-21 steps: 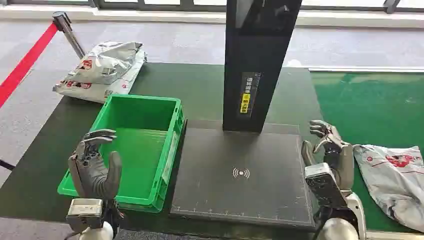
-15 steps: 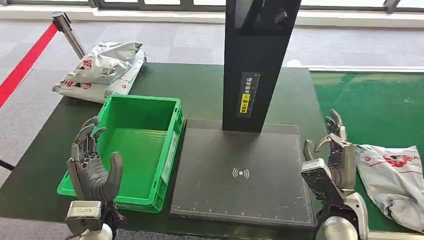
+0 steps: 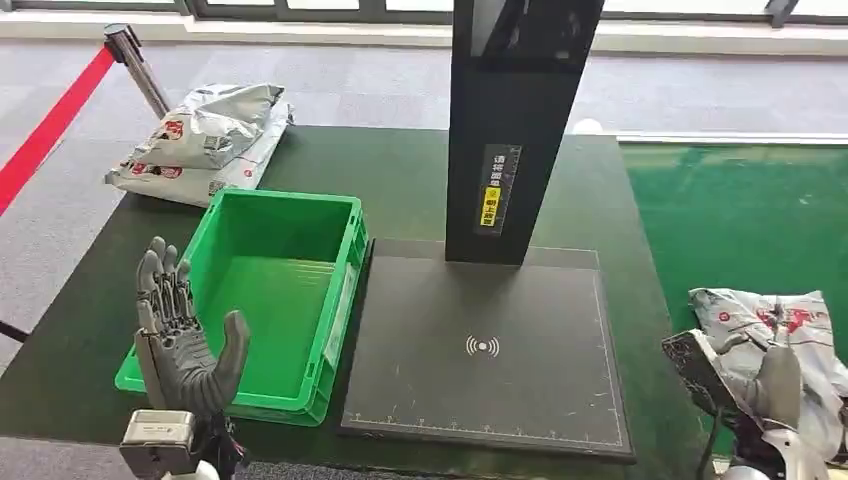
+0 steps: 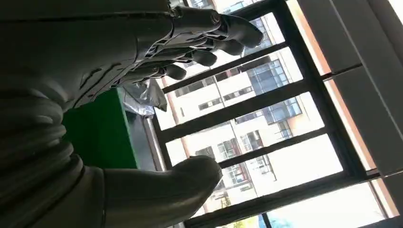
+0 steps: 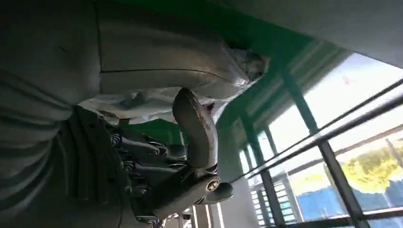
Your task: Moved the parcel from conveyor to table for the left to box.
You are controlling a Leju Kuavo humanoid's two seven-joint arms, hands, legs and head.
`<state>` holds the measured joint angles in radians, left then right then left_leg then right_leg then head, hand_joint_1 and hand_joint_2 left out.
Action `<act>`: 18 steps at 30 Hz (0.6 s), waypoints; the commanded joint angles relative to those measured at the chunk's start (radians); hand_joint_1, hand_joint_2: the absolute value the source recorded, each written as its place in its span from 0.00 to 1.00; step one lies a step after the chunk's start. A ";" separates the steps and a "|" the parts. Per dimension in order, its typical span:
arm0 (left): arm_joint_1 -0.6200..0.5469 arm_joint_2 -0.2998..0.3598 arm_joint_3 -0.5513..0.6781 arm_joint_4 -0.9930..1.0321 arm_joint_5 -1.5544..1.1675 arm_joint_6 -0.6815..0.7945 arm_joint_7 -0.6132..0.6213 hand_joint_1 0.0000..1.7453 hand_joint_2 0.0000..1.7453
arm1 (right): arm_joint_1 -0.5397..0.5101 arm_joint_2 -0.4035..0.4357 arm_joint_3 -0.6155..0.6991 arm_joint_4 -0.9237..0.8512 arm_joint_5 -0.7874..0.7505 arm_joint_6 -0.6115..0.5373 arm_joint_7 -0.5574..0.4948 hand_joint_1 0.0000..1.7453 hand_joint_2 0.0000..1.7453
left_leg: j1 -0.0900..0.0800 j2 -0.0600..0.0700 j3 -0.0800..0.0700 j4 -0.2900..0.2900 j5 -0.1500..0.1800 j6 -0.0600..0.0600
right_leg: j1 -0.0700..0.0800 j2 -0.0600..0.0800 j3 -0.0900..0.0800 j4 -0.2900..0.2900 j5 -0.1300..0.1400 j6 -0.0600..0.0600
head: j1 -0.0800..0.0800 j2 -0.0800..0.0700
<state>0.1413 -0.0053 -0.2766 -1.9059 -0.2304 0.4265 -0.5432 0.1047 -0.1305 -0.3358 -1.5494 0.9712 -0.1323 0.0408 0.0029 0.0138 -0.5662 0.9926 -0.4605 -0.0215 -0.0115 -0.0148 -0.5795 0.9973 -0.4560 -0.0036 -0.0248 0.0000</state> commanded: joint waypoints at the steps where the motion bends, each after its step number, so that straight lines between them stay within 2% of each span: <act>1: -0.032 0.017 -0.022 0.040 0.031 -0.018 0.017 0.00 1.00 | -0.124 -0.065 -0.201 0.408 0.011 0.019 0.005 0.00 1.00 | 0.001 -0.003 0.002 -0.002 0.001 0.002 | 0.000 -0.001 0.004 -0.004 0.001 0.001 | 0.000 0.000; 9: -0.031 0.016 -0.022 0.040 0.032 -0.018 0.016 0.00 1.00 | -0.123 -0.054 -0.201 0.396 0.013 0.017 0.004 0.00 1.00 | 0.000 -0.001 0.001 0.000 0.000 0.001 | 0.000 0.000 0.002 -0.001 0.001 0.001 | 0.000 0.000; 10: -0.031 0.016 -0.023 0.040 0.037 -0.020 0.016 0.00 0.00 | -0.120 -0.053 -0.202 0.390 0.030 0.022 0.026 0.00 1.00 | 0.001 -0.002 0.001 0.000 0.001 0.001 | 0.000 0.000 0.003 -0.003 0.001 0.001 | 0.000 0.000; 18: -0.050 0.002 -0.007 0.066 0.068 -0.024 0.028 0.00 0.00 | -0.184 -0.109 -0.317 0.603 0.067 -0.002 0.049 0.00 1.00 | 0.000 -0.004 0.001 0.000 0.001 0.002 | 0.000 -0.002 0.003 -0.003 0.001 0.001 | 0.000 0.000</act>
<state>0.1327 -0.0050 -0.2766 -1.9043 -0.1709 0.3952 -0.5257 0.0073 -0.2098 -0.5267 -1.1854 1.0078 -0.1087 0.0866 0.0027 0.0132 -0.5670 0.9938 -0.4602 -0.0201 -0.0118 -0.0149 -0.5796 0.9973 -0.4557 -0.0025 -0.0244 0.0000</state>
